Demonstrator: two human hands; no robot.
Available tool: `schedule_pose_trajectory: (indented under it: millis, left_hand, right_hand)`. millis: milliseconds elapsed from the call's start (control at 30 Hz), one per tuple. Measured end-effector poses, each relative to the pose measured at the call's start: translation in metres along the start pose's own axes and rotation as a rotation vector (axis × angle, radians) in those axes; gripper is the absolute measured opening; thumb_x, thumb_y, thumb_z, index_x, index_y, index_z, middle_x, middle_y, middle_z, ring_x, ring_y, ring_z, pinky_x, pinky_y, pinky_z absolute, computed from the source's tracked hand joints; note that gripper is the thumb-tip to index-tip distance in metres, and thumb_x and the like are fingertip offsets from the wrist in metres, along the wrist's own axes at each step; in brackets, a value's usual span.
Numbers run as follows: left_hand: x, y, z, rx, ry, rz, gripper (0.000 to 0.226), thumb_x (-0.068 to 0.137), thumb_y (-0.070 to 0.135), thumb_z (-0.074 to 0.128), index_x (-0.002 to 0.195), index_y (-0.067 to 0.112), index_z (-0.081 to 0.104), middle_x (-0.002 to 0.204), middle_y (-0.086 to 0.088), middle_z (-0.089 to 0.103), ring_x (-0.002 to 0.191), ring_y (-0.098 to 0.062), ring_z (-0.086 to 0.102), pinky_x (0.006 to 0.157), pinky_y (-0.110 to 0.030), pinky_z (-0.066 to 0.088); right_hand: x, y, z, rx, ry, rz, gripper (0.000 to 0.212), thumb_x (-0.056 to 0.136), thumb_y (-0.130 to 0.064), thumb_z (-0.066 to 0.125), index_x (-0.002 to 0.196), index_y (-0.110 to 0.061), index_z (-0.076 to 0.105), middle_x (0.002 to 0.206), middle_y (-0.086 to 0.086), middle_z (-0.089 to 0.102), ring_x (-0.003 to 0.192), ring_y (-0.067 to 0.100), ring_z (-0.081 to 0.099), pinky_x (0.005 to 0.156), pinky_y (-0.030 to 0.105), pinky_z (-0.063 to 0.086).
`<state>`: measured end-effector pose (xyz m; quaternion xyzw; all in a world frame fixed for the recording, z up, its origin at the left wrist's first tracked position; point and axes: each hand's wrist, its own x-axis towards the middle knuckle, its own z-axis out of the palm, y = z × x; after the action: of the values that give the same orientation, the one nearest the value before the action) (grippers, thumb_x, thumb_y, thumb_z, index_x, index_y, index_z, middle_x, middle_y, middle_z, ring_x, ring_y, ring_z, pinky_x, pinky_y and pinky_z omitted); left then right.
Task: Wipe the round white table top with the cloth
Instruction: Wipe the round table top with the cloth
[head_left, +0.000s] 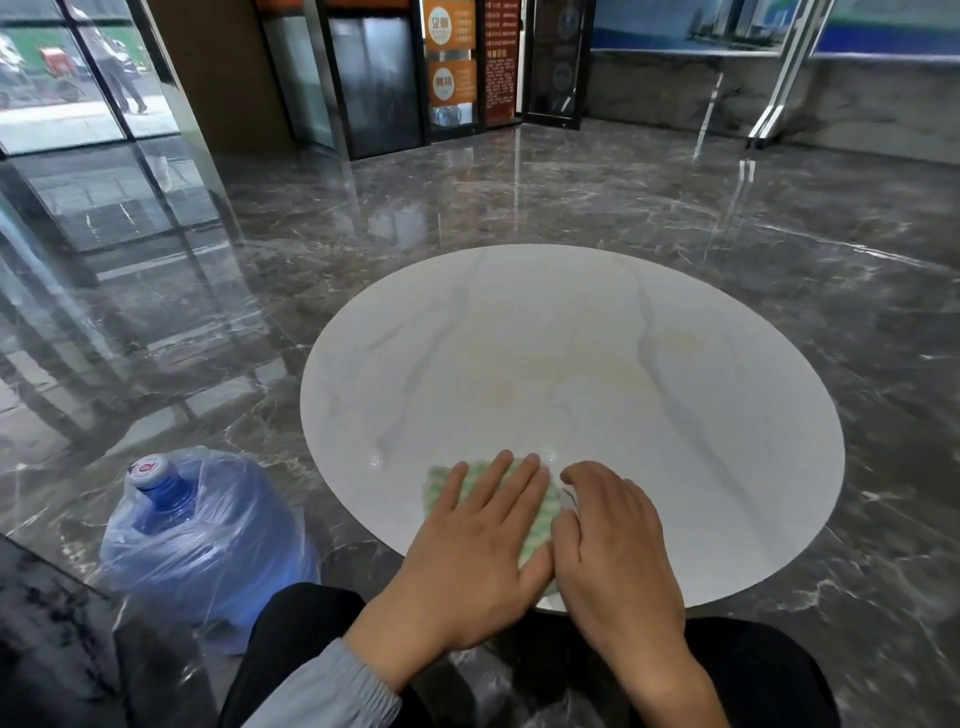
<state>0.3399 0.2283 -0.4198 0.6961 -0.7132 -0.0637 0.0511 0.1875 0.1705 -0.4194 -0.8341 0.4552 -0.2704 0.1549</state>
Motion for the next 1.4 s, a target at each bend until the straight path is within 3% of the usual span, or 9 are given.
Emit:
schedule_pose_trajectory:
  millis: [200,300,433,600,700,767,933,1233,1400]
  left_hand:
    - [0.049,0.027,-0.012,-0.038,-0.088,0.037,0.094,0.084,0.068,-0.018,0.167,0.026,-0.008,0.174,0.010,-0.017,0.158,-0.011,-0.024,0.128,-0.048,-0.015]
    - [0.076,0.038,-0.012,-0.052,-0.122,0.053,0.095,0.082,0.066,-0.014,0.167,0.025,-0.009,0.174,0.009,-0.018,0.158,-0.013,-0.023,0.128,-0.049,-0.016]
    - [0.082,0.029,-0.027,-0.367,-0.083,0.096,0.079,0.107,0.054,0.035,0.167,0.023,-0.005,0.175,0.010,-0.008,0.159,-0.007,-0.012,0.130,-0.037,-0.006]
    - [0.048,-0.025,-0.035,-0.561,0.289,-0.081,0.057,0.106,0.037,0.055,0.159,0.027,0.037,0.161,0.015,0.035,0.149,-0.005,0.033,0.112,-0.018,0.025]
    - [0.037,-0.064,-0.023,-0.529,0.525,-0.342,0.039,0.103,0.029,0.059,0.139,0.015,0.059,0.139,-0.003,0.059,0.133,-0.025,0.052,0.107,-0.031,0.039]
    - [0.032,-0.077,-0.015,-0.408,0.582,-0.382,0.033,0.102,0.030,0.057,0.126,0.009,0.066,0.124,-0.009,0.066,0.123,-0.034,0.057,0.103,-0.038,0.042]
    - [0.028,-0.076,-0.008,-0.353,0.565,-0.349,0.040,0.098,0.044,0.051,0.117,0.014,0.069,0.112,-0.002,0.068,0.114,-0.026,0.059,0.096,-0.040,0.047]
    - [0.024,-0.071,-0.008,-0.447,0.698,-0.388,0.013,0.098,0.024,0.066,0.110,0.020,0.067,0.101,0.014,0.057,0.100,-0.010,0.051,0.089,-0.031,0.042]
    - [0.022,-0.069,-0.011,-0.506,0.789,-0.441,0.012,0.097,0.020,0.065,0.108,0.023,0.062,0.098,0.016,0.058,0.093,-0.010,0.050,0.088,-0.043,0.049]
  right_hand:
    - [0.005,0.000,-0.024,0.532,0.099,0.275,0.027,0.102,-0.012,0.047,0.119,-0.031,0.056,0.122,-0.023,0.055,0.115,-0.009,0.049,0.088,0.017,0.039]
    - [0.007,0.003,-0.036,0.653,0.136,0.340,0.026,0.103,-0.013,0.049,0.109,-0.034,0.061,0.111,-0.016,0.064,0.104,0.002,0.059,0.083,0.024,0.044]
    - [0.009,0.007,-0.056,0.677,0.153,0.364,0.023,0.104,-0.018,0.049,0.109,-0.035,0.063,0.112,-0.019,0.066,0.105,-0.002,0.059,0.082,0.023,0.044]
    - [0.022,0.012,-0.053,0.424,0.042,0.243,0.025,0.104,-0.019,0.051,0.123,-0.033,0.058,0.128,-0.022,0.056,0.116,-0.014,0.049,0.089,0.002,0.036]
    - [0.032,0.005,-0.036,0.089,-0.119,0.030,0.043,0.107,-0.031,0.045,0.149,-0.023,0.046,0.149,-0.010,0.044,0.144,0.008,0.034,0.118,0.023,0.027]
    - [0.040,-0.002,-0.023,-0.110,-0.245,-0.038,0.058,0.109,-0.044,0.032,0.162,-0.021,0.025,0.170,-0.004,0.018,0.158,0.013,0.004,0.128,0.032,0.002]
    - [0.053,0.008,-0.008,-0.283,-0.500,-0.091,0.066,0.107,-0.061,0.015,0.164,-0.037,-0.007,0.170,-0.013,-0.020,0.153,0.008,-0.027,0.125,0.037,-0.016]
    - [0.082,0.037,-0.010,-0.408,-0.461,0.096,0.066,0.108,-0.053,0.013,0.165,-0.028,-0.009,0.171,-0.004,-0.019,0.157,0.020,-0.021,0.126,0.044,-0.012]
    - [0.073,-0.012,0.020,-0.368,-0.546,-0.134,0.066,0.107,-0.056,0.005,0.162,-0.028,-0.017,0.167,-0.010,-0.028,0.151,0.022,-0.035,0.125,0.049,-0.016]
